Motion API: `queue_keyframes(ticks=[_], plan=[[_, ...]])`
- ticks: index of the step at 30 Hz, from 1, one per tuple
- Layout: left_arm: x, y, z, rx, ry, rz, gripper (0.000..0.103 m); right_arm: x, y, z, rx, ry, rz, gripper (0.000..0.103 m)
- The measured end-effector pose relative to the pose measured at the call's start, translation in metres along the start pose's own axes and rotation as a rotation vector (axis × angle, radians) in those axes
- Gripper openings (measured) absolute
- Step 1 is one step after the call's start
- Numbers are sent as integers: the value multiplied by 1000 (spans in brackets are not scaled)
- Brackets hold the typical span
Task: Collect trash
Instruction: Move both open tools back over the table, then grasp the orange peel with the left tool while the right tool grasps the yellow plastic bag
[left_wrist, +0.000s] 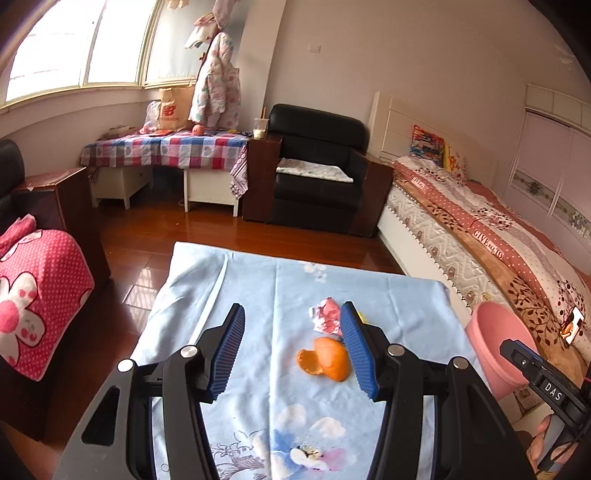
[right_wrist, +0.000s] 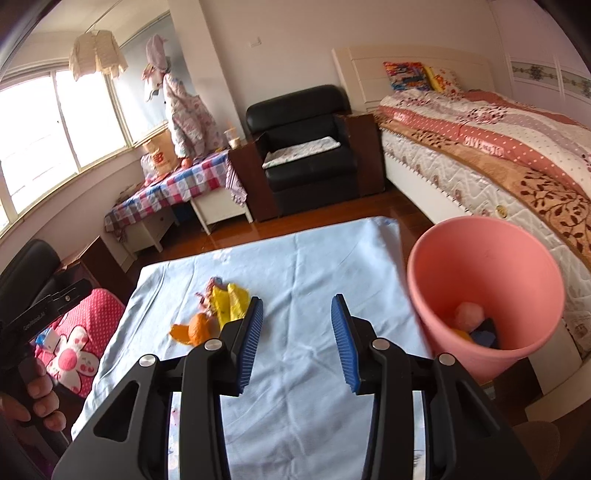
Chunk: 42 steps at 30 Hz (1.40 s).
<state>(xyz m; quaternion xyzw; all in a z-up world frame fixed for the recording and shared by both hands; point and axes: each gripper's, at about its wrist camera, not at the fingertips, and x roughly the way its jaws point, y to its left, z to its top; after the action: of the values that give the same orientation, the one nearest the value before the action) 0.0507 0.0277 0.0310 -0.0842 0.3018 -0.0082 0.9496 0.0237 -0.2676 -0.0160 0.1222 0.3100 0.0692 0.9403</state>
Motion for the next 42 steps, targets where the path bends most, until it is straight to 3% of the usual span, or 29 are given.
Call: queue_keyframes(ticks=[7,9,12,22,24,27,33,42], plan=[[27,0,-18,10,75,10,53,21,16,-10,-38,56,24,39],[39,-2,-25,16,102,9,40,26,17,-12,-46,70,33,39],[60,-3,-34,23,145,20,32,35,22,-15,-56,91,45,39],[115,-10,-44,4,235,12,28,63,34,-14,-99,149,67,39],[124,-9,-46,-2,252,8,18,72,39,-13,-107,168,91,39],[137,-8,-50,-3,278,8,12,85,47,-13,-108,197,121,39],[143,-3,-50,-25,276,-9,4,113,61,-14,-139,245,130,39],[103,9,-42,-15,185,18,3,141,67,-18,-123,303,112,39]])
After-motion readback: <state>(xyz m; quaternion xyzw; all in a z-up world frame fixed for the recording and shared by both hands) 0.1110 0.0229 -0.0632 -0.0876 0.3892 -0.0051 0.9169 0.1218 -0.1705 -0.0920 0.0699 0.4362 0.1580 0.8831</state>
